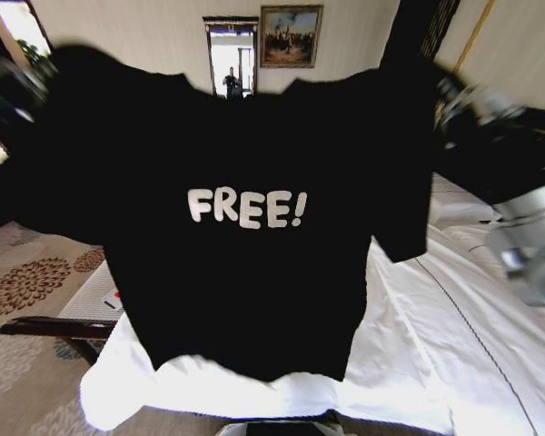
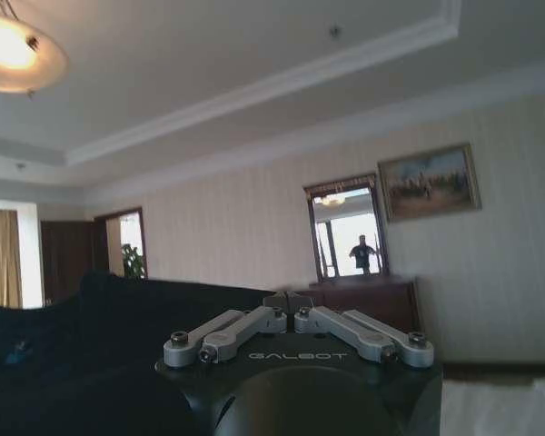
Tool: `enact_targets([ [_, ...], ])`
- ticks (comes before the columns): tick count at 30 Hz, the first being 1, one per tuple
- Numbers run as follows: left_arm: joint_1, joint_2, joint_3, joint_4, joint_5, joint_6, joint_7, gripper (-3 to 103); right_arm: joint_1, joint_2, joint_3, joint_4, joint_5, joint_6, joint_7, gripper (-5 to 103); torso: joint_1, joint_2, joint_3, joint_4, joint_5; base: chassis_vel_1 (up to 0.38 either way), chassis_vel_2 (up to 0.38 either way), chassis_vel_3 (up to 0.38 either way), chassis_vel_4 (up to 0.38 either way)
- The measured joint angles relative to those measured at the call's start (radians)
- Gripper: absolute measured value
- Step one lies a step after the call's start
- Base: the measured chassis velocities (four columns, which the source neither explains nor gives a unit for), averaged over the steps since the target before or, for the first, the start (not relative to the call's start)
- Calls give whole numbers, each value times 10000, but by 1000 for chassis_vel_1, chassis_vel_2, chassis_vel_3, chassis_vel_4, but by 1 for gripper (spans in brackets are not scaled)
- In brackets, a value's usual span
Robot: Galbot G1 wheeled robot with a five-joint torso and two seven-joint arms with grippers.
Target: Fold the clothes on the bed.
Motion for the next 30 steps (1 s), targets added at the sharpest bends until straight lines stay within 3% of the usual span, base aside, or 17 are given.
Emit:
enact_targets([
  [1, 0, 0, 0, 0, 0, 0, 0, 0, 0, 0, 0, 0, 0, 0, 0, 0, 0, 0, 0, 0, 0, 0, 0, 0, 0],
  [4, -324, -1102, 2696, 1764, 2169, -9, 191, 0, 407, 969, -2460, -2191, -1007, -88, -26, 0, 4, -3, 3, 4, -4, 0, 0, 0, 0],
  [6, -857, -2010, 3962, 3031, 3213, -191, 276, 0, 656, 1600, -3572, -3558, -1586, -35, -53, 0, 4, -4, 4, 7, 6, 0, 0, 0, 0],
  [7, -857, -2010, 3962, 3031, 3213, -191, 276, 0, 656, 1600, -3572, -3558, -1586, -35, -53, 0, 4, -4, 4, 7, 6, 0, 0, 0, 0],
  [11, -1676, -3369, 5283, 5112, 4347, -699, 447, 0, 863, 2474, -4380, -5492, -2429, 401, -349, 0, 2, -4, 0, -5, 2, 0, 0, 0, 0],
  [16, -2123, -4007, 5850, 6435, 5311, -1119, 670, 0, 927, 2904, -4624, -6661, -3070, 953, -687, 0, -1, -2, -2, -2, 0, 0, 0, 0, 0],
  [23, -2668, -4292, 6029, 7151, 5611, -1605, 679, 0, 1200, 3342, -4628, -7418, -3526, 1648, -912, 0, -2, -1, -2, 4, 1, 0, 0, 0, 0],
  [28, -2835, -4568, 5523, 7108, 5452, -2280, 1286, 0, 1485, 3596, -4310, -7646, -3638, 2771, -2058, 0, -2, 1, -5, -1, 1, 0, 0, 0, 0],
  [30, -2935, -4755, 5472, 7814, 6011, -2623, 1518, 0, 1740, 3784, -4388, -8174, -3933, 3195, -2250, 0, -6, 4, -6, 0, -2, 0, 0, 0, 0],
])
